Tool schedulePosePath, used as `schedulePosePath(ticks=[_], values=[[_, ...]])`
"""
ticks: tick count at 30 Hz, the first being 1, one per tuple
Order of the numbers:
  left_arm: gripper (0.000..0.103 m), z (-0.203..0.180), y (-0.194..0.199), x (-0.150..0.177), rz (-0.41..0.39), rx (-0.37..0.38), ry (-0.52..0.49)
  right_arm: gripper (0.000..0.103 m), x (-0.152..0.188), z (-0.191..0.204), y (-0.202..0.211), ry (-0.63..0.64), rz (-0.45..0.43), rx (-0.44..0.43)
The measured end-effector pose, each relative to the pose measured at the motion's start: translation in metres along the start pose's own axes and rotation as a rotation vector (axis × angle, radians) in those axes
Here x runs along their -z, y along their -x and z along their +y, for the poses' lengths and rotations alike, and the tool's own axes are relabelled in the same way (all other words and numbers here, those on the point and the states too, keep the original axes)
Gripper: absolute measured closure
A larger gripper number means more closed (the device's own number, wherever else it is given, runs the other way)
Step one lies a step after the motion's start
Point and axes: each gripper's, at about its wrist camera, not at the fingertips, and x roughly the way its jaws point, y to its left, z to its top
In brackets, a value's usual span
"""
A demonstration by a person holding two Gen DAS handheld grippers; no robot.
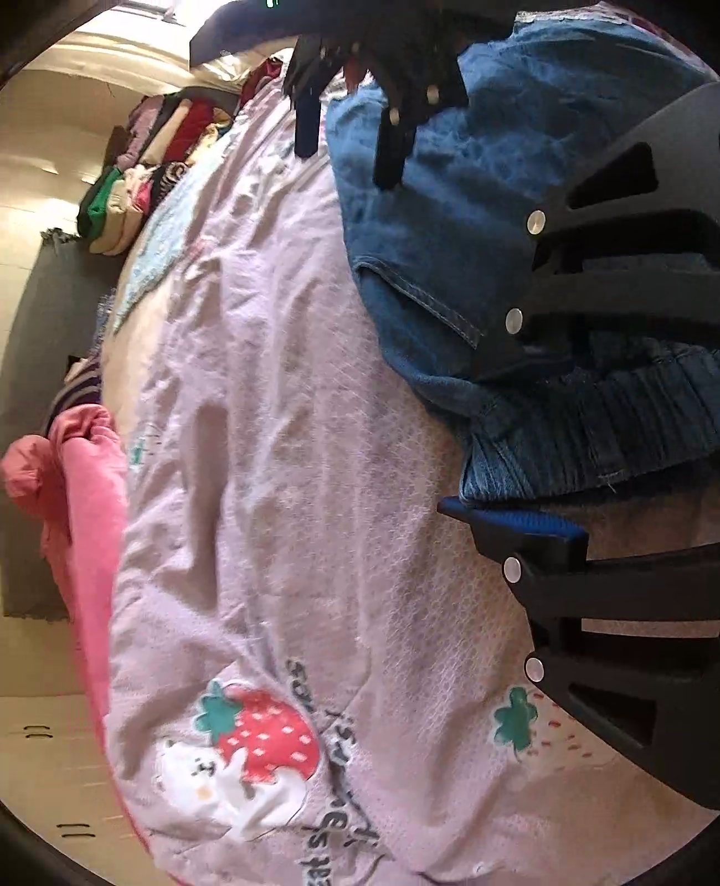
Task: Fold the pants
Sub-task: 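Close the right gripper on the denim edge while the left gripper holds the waistband, then lift the pants with both grippers and fold them over onto themselves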
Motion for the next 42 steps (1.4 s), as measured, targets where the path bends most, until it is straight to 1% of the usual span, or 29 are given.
schedulePosePath(ticks=[3,5,6,7,8,9,10,12,14,15,17,20,23,26,31,36,42], values=[[0.067,0.002,0.012,-0.001,-0.026,0.008,0.001,0.010,-0.007,0.008,-0.005,0.067,0.005,-0.013],[0.068,0.001,0.017,-0.002,-0.037,0.007,-0.010,0.022,-0.009,0.017,-0.009,0.124,0.007,-0.017],[0.068,-0.001,0.019,-0.002,-0.040,0.005,-0.018,0.024,-0.010,0.024,-0.013,0.171,0.017,-0.005],[0.068,-0.002,0.020,-0.002,-0.043,0.002,-0.025,0.028,-0.009,0.027,-0.016,0.189,0.026,-0.001],[0.068,-0.003,0.021,-0.002,-0.044,0.002,-0.032,0.035,-0.009,0.031,-0.019,0.202,0.038,-0.006],[0.068,-0.005,0.022,-0.001,-0.046,0.000,-0.038,0.039,-0.008,0.034,-0.022,0.208,0.047,-0.019],[0.068,-0.006,0.022,0.000,-0.046,-0.003,-0.046,0.042,-0.008,0.037,-0.022,0.209,0.048,-0.018],[0.068,-0.006,0.021,0.000,-0.043,-0.008,-0.053,0.044,-0.008,0.039,-0.021,0.198,0.039,-0.016],[0.068,-0.003,0.020,0.000,-0.040,-0.003,-0.049,0.058,-0.006,0.038,-0.018,0.174,0.031,-0.048],[0.068,-0.003,0.020,0.000,-0.040,0.001,-0.048,0.062,-0.005,0.038,-0.017,0.165,0.026,-0.060],[0.068,-0.002,0.022,0.001,-0.041,0.004,-0.051,0.084,-0.003,0.042,-0.013,0.164,0.018,-0.079],[0.068,-0.001,0.026,0.001,-0.048,0.005,-0.049,0.093,0.002,0.046,-0.004,0.151,-0.003,-0.051],[0.068,0.000,0.032,0.001,-0.057,0.015,-0.045,0.097,0.008,0.044,0.015,0.112,-0.052,-0.054],[0.067,-0.002,0.040,0.003,-0.071,0.025,-0.051,0.099,0.018,0.046,0.044,0.084,-0.105,-0.064],[0.067,-0.010,0.062,0.014,-0.105,0.023,-0.084,0.100,0.037,0.054,0.081,0.037,-0.161,-0.084],[0.067,-0.018,0.086,0.031,-0.128,0.023,-0.126,0.100,0.069,0.072,0.114,0.012,-0.207,-0.110],[0.068,-0.026,0.115,0.065,-0.152,0.034,-0.156,0.100,0.114,0.102,0.145,0.018,-0.230,-0.155]])
